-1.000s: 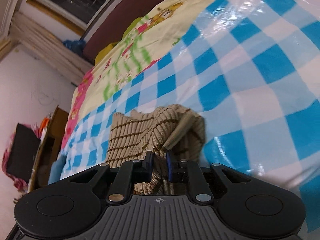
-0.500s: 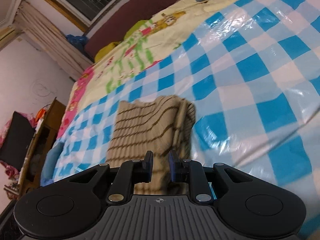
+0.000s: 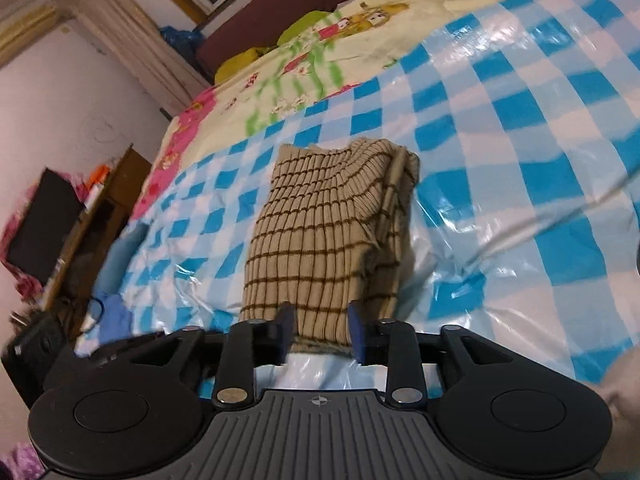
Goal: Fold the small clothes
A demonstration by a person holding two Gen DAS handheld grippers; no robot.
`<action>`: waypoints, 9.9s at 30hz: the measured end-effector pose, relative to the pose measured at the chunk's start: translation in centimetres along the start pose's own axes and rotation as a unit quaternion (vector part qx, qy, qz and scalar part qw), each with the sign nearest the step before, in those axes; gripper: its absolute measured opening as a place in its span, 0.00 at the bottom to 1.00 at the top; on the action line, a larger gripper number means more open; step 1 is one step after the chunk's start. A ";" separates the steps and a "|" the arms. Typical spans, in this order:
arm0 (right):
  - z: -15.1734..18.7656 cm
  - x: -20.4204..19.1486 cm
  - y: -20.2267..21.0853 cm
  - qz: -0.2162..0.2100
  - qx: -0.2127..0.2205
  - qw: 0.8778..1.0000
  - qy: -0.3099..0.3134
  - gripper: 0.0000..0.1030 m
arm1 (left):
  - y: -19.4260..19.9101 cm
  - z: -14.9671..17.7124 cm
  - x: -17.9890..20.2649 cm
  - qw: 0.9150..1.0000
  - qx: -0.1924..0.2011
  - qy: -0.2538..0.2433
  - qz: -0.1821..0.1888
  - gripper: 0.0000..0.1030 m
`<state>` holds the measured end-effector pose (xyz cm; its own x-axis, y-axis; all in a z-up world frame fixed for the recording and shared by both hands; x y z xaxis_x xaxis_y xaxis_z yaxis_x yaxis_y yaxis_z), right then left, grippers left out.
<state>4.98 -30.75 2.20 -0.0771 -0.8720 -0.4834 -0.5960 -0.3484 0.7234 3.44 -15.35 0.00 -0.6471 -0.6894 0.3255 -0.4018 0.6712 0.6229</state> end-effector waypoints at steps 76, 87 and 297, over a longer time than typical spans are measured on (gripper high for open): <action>5.4 -4.9 -3.2 0.146 0.053 0.987 0.039 0.46 | 0.0 0.5 -1.6 0.973 -0.015 0.006 -0.229 0.78; 6.7 -5.2 -3.0 0.147 0.049 0.988 0.028 0.46 | 0.4 1.9 -1.7 0.974 -0.034 0.036 -0.223 0.77; 10.5 -5.2 -1.8 0.259 0.007 0.964 0.065 0.55 | 0.2 6.7 -0.9 0.955 -0.122 0.043 -0.268 0.77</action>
<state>-1.99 -22.02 -1.76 -0.2666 -0.9638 0.0073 -0.5162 0.1492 0.8434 -0.43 -12.71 -4.95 -0.3314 -0.9428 -0.0360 -0.4899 0.1394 0.8606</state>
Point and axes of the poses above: each gripper's, at about its wrist camera, not at the fingertips, and y roughly against the way its jaws point, x to its right, z to its underside, the point moved 9 cm from there along -y, roughly the way its jaws point, and after that the axes turned 3 degrees about z, right-handed, at the moved point
